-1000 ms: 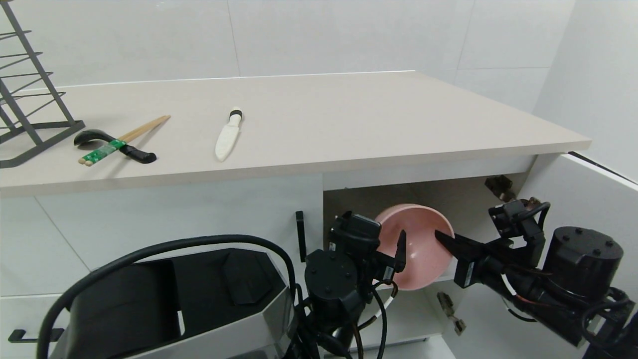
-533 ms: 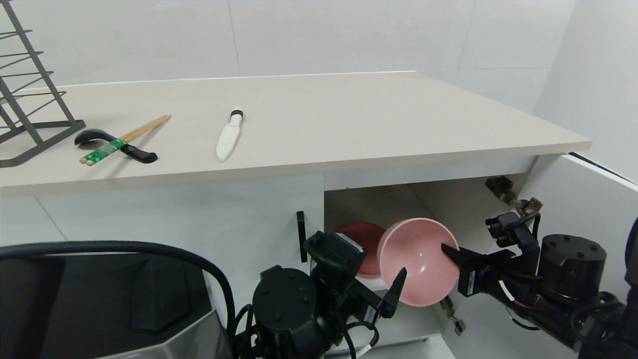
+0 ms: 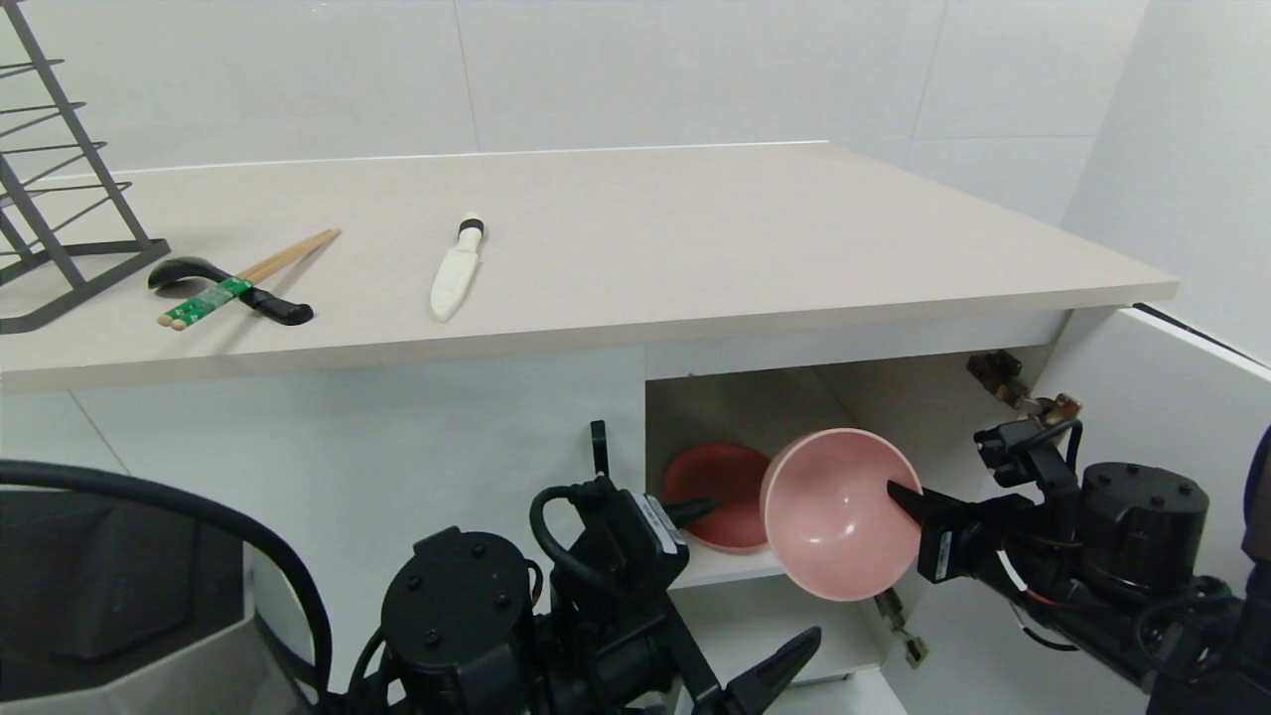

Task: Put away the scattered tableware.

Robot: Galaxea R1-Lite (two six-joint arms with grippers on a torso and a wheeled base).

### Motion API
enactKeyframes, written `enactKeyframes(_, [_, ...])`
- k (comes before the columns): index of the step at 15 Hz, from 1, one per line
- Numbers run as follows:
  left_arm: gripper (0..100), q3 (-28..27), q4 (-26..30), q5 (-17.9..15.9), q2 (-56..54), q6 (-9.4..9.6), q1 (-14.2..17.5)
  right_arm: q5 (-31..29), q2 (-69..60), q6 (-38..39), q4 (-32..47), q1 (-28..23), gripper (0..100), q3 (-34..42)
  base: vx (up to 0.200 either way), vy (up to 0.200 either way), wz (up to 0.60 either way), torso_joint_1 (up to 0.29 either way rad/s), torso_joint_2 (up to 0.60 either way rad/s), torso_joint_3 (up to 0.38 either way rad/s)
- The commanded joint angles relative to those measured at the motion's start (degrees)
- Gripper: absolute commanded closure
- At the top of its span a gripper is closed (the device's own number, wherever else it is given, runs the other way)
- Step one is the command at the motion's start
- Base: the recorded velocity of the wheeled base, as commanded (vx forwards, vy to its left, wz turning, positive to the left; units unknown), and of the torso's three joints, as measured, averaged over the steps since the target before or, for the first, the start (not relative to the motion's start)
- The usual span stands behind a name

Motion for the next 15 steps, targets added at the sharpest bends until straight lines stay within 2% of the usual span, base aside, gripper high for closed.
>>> enactKeyframes(1, [0,3.26,-0.06,-5.53,-2.97,0.55,3.04,0.02,-0.05,0.01,-0.06,-0.48,100,0.25,0.0,0.0,0.0,0.0,0.0,0.0])
enactKeyframes(2, [0,5.19,-0.06,-10.54,-4.11,1.34,4.44,0.02,-0.05,0.01,-0.06,-0.48,100,0.51,0.0,0.0,0.0,0.0,0.0,0.0])
enactKeyframes(3, [0,7.83,-0.06,-17.66,-4.99,3.27,6.82,0.02,0.04,0.01,-0.06,-0.39,100,0.69,0.0,0.0,0.0,0.0,0.0,0.0])
enactKeyframes(4, [0,10.03,-0.06,-24.07,-5.43,6.7,9.45,0.02,0.22,0.36,-0.06,-0.22,100,0.69,0.0,0.0,0.0,0.0,0.0,0.0])
enactKeyframes(5, [0,10.99,-0.06,-27.5,-5.43,9.42,11.21,0.02,0.3,0.63,-0.06,-0.13,100,0.43,0.0,0.0,0.0,0.0,0.0,0.0])
enactKeyframes(6, [0,12.66,-0.06,-31.28,-5.34,13.55,14.55,0.02,0.65,0.8,-0.06,-0.04,100,0.16,0.0,0.0,0.0,0.0,0.0,0.0])
enactKeyframes(7, [0,14.16,-0.06,-31.63,-5.61,14.08,15.78,0.02,1.27,0.89,-0.06,-0.04,100,-0.01,0.0,0.0,0.0,0.0,0.0,0.0])
enactKeyframes(9, [0,15.92,-0.06,-31.54,-7.45,14.17,16.84,0.11,2.24,4.23,-0.06,0.4,100,-1.51,0.0,0.0,0.0,0.0,0.0,0.0])
enactKeyframes(11, [0,16.79,-0.06,-31.45,-11.41,13.38,16.92,0.02,3.82,8.54,-0.06,1.02,100,-3.26,0.0,0.0,0.0,0.0,0.0,0.0])
enactKeyframes(13, [0,19.08,-0.06,-31.37,-16.07,9.07,16.57,0.02,7.25,9.06,-0.06,1.02,100,-3.79,0.0,0.0,0.0,0.0,0.0,0.0])
enactKeyframes(15, [0,22.42,-0.06,-30.4,-22.57,4.59,15.17,0.02,8.56,9.59,-0.06,1.1,100,-7.4,0.0,0.0,0.0,0.0,0.0,0.0])
